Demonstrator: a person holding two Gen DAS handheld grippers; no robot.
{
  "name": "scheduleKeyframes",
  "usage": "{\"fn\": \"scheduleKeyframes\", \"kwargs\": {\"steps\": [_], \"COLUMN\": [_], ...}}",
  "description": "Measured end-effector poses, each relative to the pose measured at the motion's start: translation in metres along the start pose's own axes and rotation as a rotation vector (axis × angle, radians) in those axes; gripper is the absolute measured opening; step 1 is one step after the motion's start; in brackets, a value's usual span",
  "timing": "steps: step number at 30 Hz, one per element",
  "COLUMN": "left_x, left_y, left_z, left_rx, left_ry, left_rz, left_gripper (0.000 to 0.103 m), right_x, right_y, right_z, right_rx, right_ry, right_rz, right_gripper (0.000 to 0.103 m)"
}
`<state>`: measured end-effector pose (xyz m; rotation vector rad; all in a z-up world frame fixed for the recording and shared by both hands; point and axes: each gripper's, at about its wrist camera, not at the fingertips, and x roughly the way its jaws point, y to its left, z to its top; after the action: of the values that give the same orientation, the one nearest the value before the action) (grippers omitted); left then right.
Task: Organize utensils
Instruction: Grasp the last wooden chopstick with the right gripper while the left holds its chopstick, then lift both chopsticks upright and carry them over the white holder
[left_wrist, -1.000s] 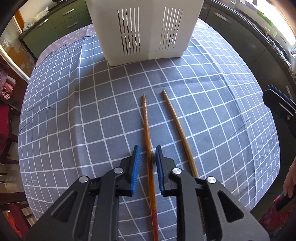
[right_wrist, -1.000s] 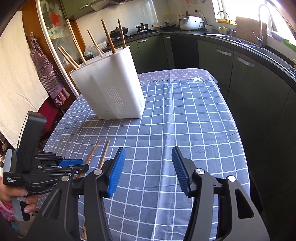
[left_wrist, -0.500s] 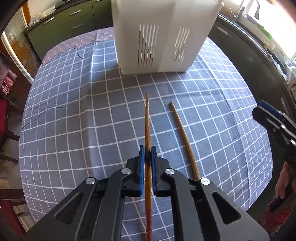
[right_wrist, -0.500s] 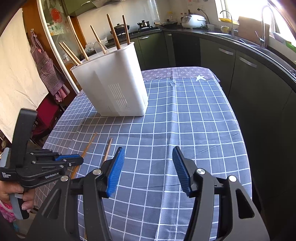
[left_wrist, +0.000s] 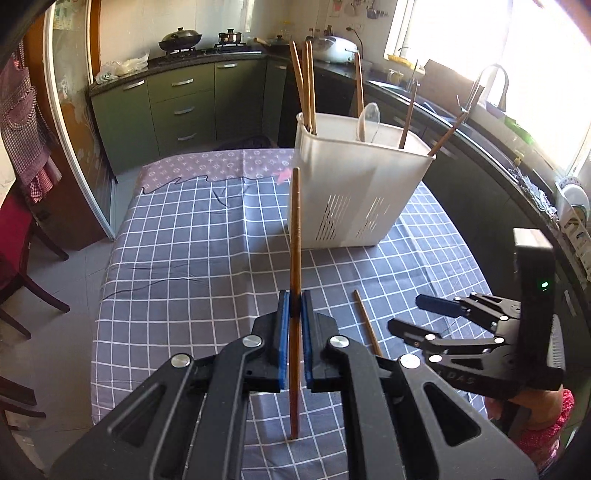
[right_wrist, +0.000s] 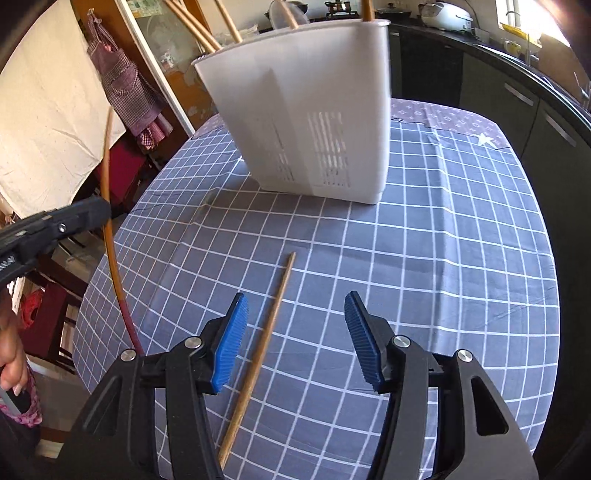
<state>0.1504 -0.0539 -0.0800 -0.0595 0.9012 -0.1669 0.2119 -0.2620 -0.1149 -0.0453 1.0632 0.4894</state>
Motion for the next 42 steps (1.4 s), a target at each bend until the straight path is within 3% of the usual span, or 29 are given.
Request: {"fn": "scheduleKeyframes", "kwargs": {"steps": [7, 15, 20, 27, 29, 38, 42], "left_x": [-0.013, -0.021, -0.021, -0.023, -0.024, -0.024, -0.024], "left_y": [-0.001, -0.003, -0.004, -0.006, -0.007, -0.007, -0.005], "left_z": [-0.003, -0.006, -0.009, -0.010, -0.010, -0.010, -0.009], "left_rx": [0.009, 0.026, 0.034, 0.046, 0.049, 0.057, 0.055], "left_ry": [-0.070, -0.102, -0.105, -0.108, -0.110, -0.111, -0.107], "left_rz": [0.000, -0.009, -0.009, -0.009, -0.006, -0.002, 0.002], "left_gripper": [0.006, 0.006, 0.006, 0.006, 0.006, 0.007, 0.007], "right_x": [0.037, 0.048, 0.047, 0.046, 0.046, 0.045, 0.029], "right_y": [0.029, 0.034, 0.037, 0.036, 0.033, 0.025, 0.019], "right_z": [-0.002, -0.006, -0.007, -0.004, -0.002, 0.002, 0.008], "right_rx": [-0.076, -0.094, -0.099, -0.103, -0.091, -0.050, -0.026], "right_ry": [0.074, 0.080, 0.073, 0.085, 0.087, 0.083, 0.035], "right_rz": [-0.088, -0.155, -0.155, -0.143, -0.139, -0.103, -0.073], "right_gripper": [0.054, 0.053, 0.035, 0.022, 0.012, 0.006, 0.006]}}
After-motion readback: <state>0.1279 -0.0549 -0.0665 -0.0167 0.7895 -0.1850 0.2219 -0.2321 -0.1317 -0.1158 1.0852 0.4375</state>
